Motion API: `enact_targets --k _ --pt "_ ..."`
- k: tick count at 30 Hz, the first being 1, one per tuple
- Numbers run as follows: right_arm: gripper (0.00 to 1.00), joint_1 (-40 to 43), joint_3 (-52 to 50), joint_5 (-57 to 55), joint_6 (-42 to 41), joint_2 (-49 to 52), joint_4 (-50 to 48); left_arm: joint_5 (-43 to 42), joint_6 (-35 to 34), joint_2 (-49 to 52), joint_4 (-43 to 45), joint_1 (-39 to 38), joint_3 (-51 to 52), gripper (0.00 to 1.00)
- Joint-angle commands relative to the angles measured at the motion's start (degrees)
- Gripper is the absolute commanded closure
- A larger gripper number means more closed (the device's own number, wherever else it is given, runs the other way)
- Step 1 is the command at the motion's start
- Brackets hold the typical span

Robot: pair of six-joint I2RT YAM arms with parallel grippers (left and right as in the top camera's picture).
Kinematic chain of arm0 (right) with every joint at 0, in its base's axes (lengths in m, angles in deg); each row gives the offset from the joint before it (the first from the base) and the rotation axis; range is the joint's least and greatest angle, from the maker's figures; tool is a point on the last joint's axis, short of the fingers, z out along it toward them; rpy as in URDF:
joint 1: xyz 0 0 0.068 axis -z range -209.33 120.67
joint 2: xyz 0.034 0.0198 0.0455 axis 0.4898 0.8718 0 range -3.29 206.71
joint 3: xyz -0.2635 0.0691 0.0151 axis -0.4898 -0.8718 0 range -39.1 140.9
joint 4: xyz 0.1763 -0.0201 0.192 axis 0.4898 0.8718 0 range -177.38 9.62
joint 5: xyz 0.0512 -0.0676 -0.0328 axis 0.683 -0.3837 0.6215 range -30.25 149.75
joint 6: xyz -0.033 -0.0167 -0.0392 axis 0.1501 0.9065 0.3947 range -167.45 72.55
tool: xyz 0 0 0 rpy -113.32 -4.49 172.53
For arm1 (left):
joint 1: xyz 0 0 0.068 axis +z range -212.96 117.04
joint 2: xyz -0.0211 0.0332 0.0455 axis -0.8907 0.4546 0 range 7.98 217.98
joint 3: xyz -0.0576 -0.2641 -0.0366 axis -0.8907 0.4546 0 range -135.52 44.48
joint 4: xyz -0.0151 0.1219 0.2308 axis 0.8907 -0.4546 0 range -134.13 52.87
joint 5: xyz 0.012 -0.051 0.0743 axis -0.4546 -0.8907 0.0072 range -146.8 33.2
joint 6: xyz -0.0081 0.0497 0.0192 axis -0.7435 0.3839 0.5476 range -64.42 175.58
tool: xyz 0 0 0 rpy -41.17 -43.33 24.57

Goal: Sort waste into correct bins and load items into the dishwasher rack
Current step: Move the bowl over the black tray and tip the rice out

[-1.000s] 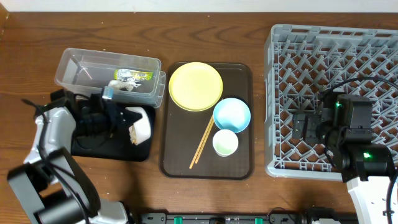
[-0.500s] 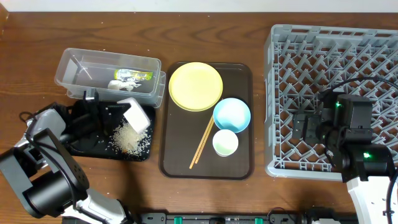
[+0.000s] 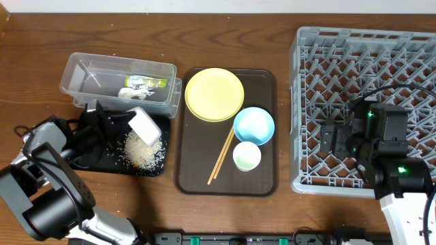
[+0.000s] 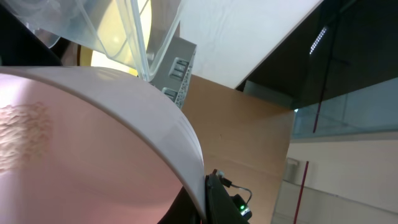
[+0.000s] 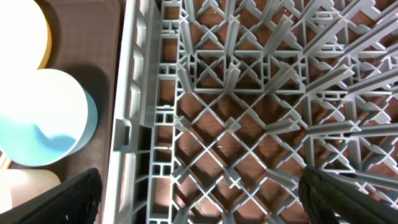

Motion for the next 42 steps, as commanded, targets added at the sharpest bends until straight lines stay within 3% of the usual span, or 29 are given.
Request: enact_targets --k 1,15,25,27,30,32,38,42 --pt "0.01 -0.59 1.22 -0.13 -0.74 -0.20 0.07 -1.53 0.37 0.24 0.28 0.92 0.07 0.94" --pt "0.01 -0.59 1.22 -0.13 -0.74 -0.20 0.04 -1.42 30.27 0.22 0.31 1.01 0.07 0.94" --pt "0.01 -0.59 1.22 -0.13 -0.74 -0.20 0.04 -1.44 28.79 0.22 -1.99 1.01 0.07 0.94" --pt "0.01 -0.59 1.22 -0.13 -0.74 -0.20 0.07 -1.44 22.73 0.22 -2.58 1.01 0.07 0.94" --pt "0.01 -0.59 1.22 -0.13 -0.74 -0.20 0.02 -1.44 6.19 0.22 -2.99 1.01 0.07 0.94" --pt "0.01 -0.59 1.22 -0.13 -0.74 -0.20 0.02 -1.44 -0.50 0.22 -2.95 1.01 0.07 0.94" --pt "0.01 -0.59 1.22 -0.13 -0.74 -0.20 0.26 -1.38 -0.22 0.22 -1.09 1.01 0.07 0.94" --pt "0.01 -0.59 1.22 -0.13 -0.74 -0.20 0.26 -1.36 7.30 -0.09 -2.62 0.87 0.04 0.94"
